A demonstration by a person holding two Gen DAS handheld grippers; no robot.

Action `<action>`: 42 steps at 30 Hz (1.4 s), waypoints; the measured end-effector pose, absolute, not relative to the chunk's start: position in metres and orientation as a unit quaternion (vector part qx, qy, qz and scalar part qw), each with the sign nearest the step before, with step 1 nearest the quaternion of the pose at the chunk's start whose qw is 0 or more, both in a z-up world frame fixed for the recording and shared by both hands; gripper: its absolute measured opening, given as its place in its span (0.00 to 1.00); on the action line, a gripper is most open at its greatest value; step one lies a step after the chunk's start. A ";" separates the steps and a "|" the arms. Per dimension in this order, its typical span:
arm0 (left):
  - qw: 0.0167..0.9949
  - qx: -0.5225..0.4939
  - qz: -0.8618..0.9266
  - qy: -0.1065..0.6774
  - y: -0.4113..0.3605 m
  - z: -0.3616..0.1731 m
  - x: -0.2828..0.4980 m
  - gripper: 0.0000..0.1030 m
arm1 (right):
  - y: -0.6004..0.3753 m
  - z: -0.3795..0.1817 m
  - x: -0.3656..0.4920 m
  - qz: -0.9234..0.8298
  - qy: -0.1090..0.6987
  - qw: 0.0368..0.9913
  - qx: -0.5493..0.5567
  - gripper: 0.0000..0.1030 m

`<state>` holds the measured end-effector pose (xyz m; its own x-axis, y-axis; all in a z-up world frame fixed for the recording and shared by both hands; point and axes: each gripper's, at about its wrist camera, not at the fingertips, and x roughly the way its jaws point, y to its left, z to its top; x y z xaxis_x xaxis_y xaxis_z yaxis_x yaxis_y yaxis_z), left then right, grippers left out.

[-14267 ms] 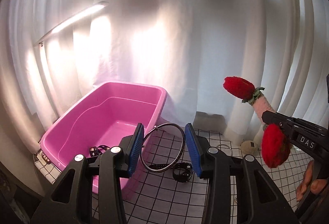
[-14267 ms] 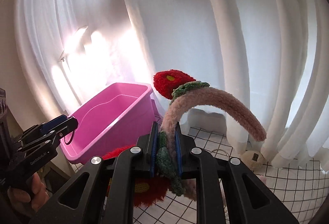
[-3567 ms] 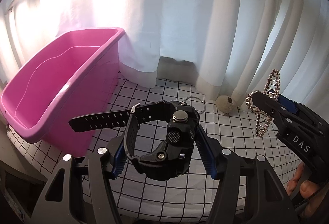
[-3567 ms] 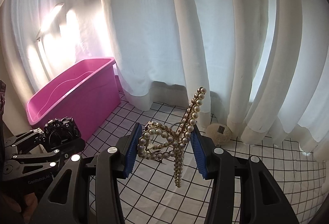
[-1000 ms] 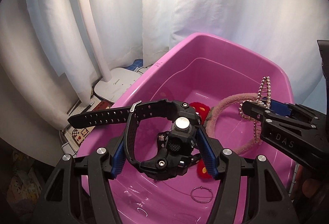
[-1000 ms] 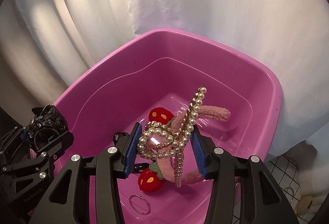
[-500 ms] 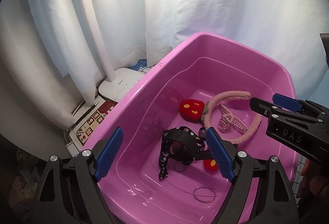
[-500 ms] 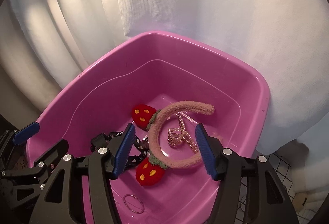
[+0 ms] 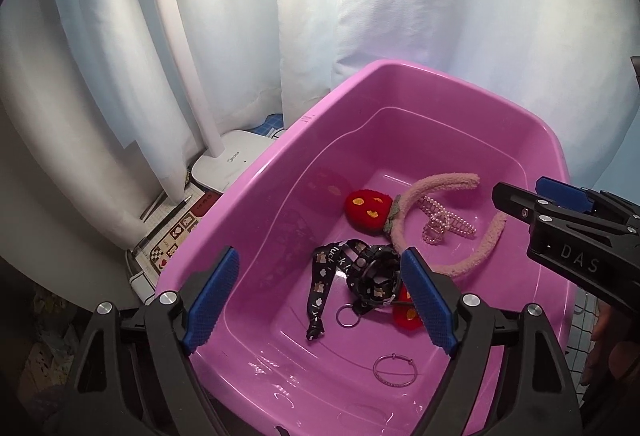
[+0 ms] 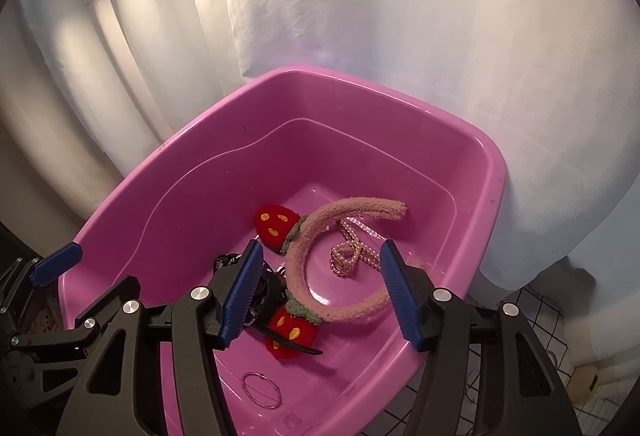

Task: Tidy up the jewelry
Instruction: 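Withdraw both tools from the tub back over the table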

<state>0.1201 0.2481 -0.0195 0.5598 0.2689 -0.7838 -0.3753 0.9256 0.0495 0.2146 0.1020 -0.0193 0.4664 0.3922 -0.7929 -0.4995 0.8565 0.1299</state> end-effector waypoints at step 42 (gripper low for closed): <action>0.932 0.008 -0.078 0.353 0.057 0.001 0.042 0.86 | -0.155 -0.035 -0.002 0.022 0.395 0.916 0.064 0.60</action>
